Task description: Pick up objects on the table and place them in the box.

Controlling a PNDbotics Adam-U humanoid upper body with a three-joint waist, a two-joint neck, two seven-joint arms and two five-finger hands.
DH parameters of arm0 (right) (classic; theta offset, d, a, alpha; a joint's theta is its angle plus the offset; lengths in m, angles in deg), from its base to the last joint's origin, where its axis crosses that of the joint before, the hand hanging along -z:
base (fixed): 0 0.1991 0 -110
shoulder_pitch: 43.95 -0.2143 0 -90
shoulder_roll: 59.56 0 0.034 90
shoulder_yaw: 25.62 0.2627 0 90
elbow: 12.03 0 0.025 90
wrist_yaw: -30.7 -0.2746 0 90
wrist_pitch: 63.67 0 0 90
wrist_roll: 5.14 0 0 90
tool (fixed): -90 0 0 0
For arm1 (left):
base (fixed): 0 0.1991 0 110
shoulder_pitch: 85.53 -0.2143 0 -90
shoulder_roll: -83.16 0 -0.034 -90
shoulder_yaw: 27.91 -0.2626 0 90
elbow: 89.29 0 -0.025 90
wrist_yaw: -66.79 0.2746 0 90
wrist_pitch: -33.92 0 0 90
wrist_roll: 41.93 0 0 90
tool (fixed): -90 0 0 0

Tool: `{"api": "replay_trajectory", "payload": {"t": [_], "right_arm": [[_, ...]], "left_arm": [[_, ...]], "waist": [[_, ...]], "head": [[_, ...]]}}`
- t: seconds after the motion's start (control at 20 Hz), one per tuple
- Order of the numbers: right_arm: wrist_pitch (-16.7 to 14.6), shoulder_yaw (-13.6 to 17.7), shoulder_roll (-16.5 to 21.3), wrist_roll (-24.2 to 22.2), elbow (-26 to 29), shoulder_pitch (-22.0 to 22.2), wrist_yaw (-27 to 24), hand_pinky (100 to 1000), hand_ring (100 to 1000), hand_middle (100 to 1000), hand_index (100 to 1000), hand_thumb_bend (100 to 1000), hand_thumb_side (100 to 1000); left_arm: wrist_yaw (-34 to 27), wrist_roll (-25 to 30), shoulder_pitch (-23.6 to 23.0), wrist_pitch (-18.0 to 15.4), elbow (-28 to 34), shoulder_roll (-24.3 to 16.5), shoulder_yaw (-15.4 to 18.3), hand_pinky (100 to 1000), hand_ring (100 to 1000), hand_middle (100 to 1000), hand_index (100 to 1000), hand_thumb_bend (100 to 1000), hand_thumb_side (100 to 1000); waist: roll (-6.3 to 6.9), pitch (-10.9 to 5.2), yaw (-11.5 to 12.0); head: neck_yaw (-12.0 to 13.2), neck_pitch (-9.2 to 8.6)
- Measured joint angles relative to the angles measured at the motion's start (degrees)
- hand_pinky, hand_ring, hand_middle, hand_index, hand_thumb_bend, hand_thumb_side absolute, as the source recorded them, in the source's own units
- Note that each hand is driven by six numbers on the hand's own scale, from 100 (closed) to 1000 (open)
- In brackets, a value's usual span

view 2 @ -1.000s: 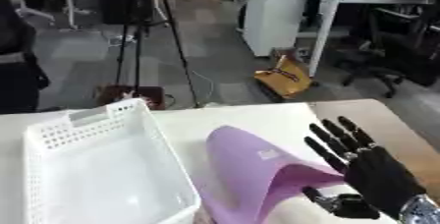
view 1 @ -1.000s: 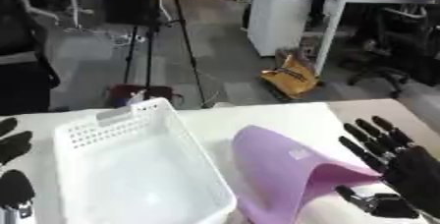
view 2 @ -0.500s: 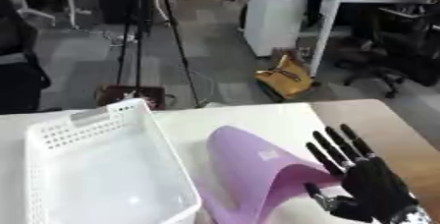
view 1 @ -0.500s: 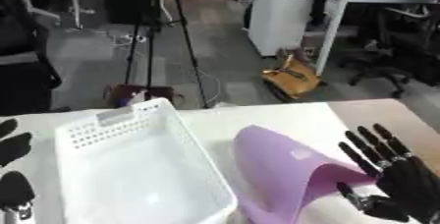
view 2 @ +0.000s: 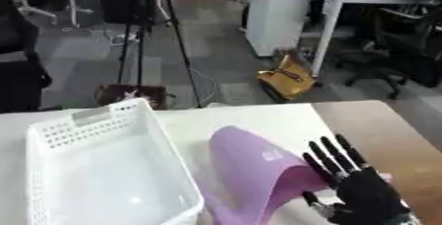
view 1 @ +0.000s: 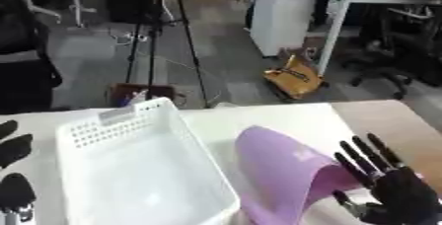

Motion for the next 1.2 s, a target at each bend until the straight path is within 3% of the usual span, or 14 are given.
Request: {"api": "replay_trajectory", "payload": {"t": [0.3, 0.6, 1.2], "right_arm": [[-2.8, -1.7, 1.9, -2.5, -0.3, -1.7, 1.0, 923, 926, 928, 1000, 242, 1000], [-2.3, -2.2, 2.3, -1.4, -0.3, -2.1, 1.0, 919, 922, 922, 1000, 159, 1000], [-0.9, -2.4, 2.8, 0.2, -0.7, -3.1, 0.2, 919, 923, 918, 1000, 189, 1000]], "left_arm": [[0.0, 0.2, 0.0, -0.1, 0.0, 0.0, -0.1, 749, 771, 812, 760, 100, 746], [0.0, 0.5, 0.0, -0.1, 0.0, 0.0, -0.3, 750, 772, 813, 761, 100, 729], [-0.2, 1.3, 0.0, -0.2, 0.0, 0.0, -0.7, 750, 775, 815, 761, 100, 747]], "waist": [[-0.39, 0.00, 0.2], [-0.48, 0.00, 0.4], [-0.73, 0.00, 0.4]], "head": [[0.0, 0.01], [-0.3, 0.00], [-0.4, -0.53]]}}
